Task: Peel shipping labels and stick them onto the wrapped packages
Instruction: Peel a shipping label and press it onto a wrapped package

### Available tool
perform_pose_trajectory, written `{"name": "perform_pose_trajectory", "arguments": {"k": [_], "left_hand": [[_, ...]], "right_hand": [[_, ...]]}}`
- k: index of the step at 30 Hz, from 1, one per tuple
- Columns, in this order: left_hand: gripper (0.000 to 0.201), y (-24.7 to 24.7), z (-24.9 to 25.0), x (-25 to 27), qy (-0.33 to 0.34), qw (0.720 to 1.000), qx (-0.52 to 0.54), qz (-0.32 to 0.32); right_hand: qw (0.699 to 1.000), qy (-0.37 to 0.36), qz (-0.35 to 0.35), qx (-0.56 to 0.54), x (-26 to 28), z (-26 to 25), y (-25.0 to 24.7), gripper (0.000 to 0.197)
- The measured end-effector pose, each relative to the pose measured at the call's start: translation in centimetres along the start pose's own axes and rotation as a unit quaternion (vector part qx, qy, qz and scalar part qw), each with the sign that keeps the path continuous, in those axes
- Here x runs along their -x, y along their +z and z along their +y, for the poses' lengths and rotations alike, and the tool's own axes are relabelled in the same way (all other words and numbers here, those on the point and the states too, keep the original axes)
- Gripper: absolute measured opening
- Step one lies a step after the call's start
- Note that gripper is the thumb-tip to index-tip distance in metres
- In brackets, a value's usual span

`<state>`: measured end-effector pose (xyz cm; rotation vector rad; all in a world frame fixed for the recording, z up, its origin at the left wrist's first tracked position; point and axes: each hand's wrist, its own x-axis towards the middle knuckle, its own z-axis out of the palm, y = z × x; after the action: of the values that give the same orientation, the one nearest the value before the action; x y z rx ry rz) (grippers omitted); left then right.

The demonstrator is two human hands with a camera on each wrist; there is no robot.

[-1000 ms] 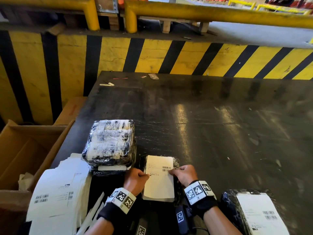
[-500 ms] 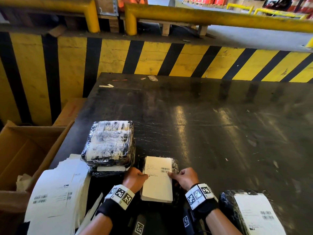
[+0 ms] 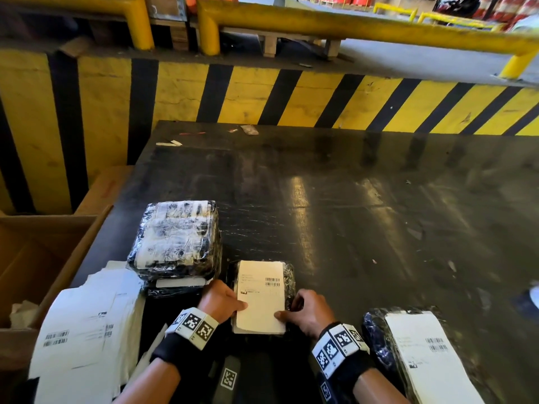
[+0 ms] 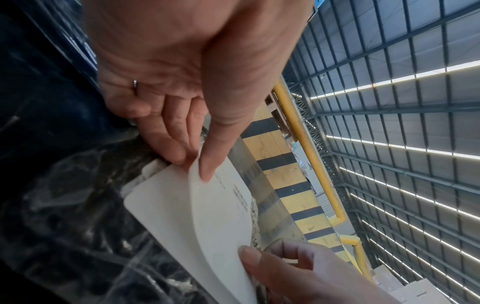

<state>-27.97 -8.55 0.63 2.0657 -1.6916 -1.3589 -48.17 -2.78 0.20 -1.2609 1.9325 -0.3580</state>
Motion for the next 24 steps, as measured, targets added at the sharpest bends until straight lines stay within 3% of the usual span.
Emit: {"name": "perform_pose_trajectory", "arguments": {"k": [7,12,14,17,19,22,24], "left_hand": [[0.039,-0.4,-1.4,1.2,0.023,1.000,-0.010,-0.009],[0.044,-0.1,-2.7,2.4,0.117,0.991,-0.062,-0.030],[0.052,-0.2,-2.7,2.7,0.160,0.978,-0.131,-0.003],[0.078,0.1,-2.7,2.8,0.218,0.952,-0.215,0.021],[0.084,0.0,-2.6,2.7,0.254,0.933,-0.256,0.004],[0.072,-0.3,-2.3,2.3,0.318,0.891,-0.322,-0.024],[0.064,-0.5,-2.3,1.9,0.328,0.882,-0.337,-0.041]], "right_hand": [[0.999,-0.019,-0.035,0.036,1.1,0.0,-0.1,0.053],[0.994,-0.041,-0.078,0.070,1.3,-0.2,-0.5,0.074],[0.990,-0.055,-0.069,0.112,1.2,-0.4,-0.8,0.065],[0.968,-0.137,0.058,0.201,1.0,-0.8,-0.8,0.050],[0.944,-0.196,0.056,0.259,0.8,-1.2,-0.1,0.063],[0.912,-0.227,-0.008,0.341,0.5,-1.6,1.4,0.100],[0.909,-0.213,0.000,0.359,-0.1,-1.7,2.1,0.097]]}}
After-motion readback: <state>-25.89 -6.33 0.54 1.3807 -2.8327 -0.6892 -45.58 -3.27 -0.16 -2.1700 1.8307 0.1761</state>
